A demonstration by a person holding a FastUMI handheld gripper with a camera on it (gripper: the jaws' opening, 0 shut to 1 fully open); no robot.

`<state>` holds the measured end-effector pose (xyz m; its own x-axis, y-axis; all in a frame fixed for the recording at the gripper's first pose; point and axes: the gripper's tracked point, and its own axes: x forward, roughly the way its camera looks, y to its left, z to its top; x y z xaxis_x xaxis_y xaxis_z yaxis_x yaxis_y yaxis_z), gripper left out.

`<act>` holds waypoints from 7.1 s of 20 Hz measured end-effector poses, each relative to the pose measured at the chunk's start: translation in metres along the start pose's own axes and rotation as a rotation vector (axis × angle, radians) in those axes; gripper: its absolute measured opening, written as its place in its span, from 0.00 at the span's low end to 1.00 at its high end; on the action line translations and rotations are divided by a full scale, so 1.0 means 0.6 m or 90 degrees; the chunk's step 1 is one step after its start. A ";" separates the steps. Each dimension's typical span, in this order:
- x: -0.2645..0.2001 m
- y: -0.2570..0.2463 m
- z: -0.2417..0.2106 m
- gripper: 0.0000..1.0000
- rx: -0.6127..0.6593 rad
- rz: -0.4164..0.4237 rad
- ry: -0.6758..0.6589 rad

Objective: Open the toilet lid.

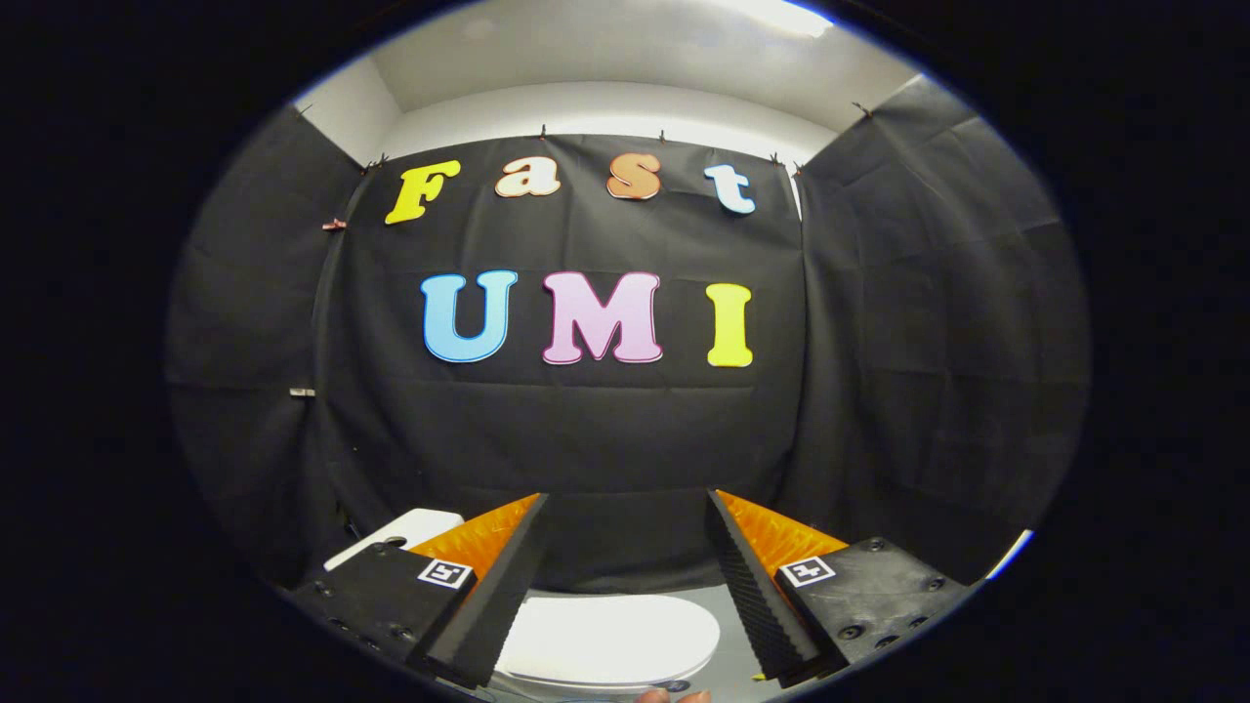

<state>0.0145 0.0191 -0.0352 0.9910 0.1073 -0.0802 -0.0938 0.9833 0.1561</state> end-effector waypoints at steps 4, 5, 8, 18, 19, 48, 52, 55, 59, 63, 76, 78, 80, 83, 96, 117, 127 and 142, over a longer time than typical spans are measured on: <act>0.021 0.009 -0.051 0.99 0.140 0.055 0.057; 0.026 0.006 -0.068 0.99 0.177 0.065 0.071; 0.041 -0.006 -0.127 0.98 0.263 0.082 0.115; 0.033 -0.106 -0.371 0.98 0.479 0.092 0.277; 0.033 -0.120 -0.400 0.98 0.497 0.085 0.293; 0.026 -0.236 -0.902 0.46 0.807 -0.005 0.540; 0.055 -0.216 -0.943 0.33 0.794 0.000 0.561; 0.021 -0.224 -0.910 0.19 0.789 0.021 0.533; 0.037 -0.208 -0.939 0.06 0.775 0.023 0.522; 0.033 -0.209 -0.904 0.05 0.702 -0.010 0.512; 0.050 -0.141 -0.734 0.05 0.483 -0.054 0.480; 0.054 -0.122 -0.707 0.05 0.442 -0.073 0.479; 0.047 -0.105 -0.686 0.05 0.381 -0.090 0.472; 0.047 -0.079 -0.654 0.05 0.306 -0.107 0.456; 0.046 0.057 -0.553 0.05 0.157 -0.112 0.402; 0.042 0.341 -0.500 0.05 -0.097 -0.098 0.287; 0.036 0.400 -0.509 0.06 -0.157 -0.086 0.271; 0.035 0.417 -0.476 0.78 -0.174 -0.041 0.236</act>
<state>-0.0153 0.3097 -0.2792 0.8995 0.0415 -0.4349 -0.1043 0.9871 -0.1216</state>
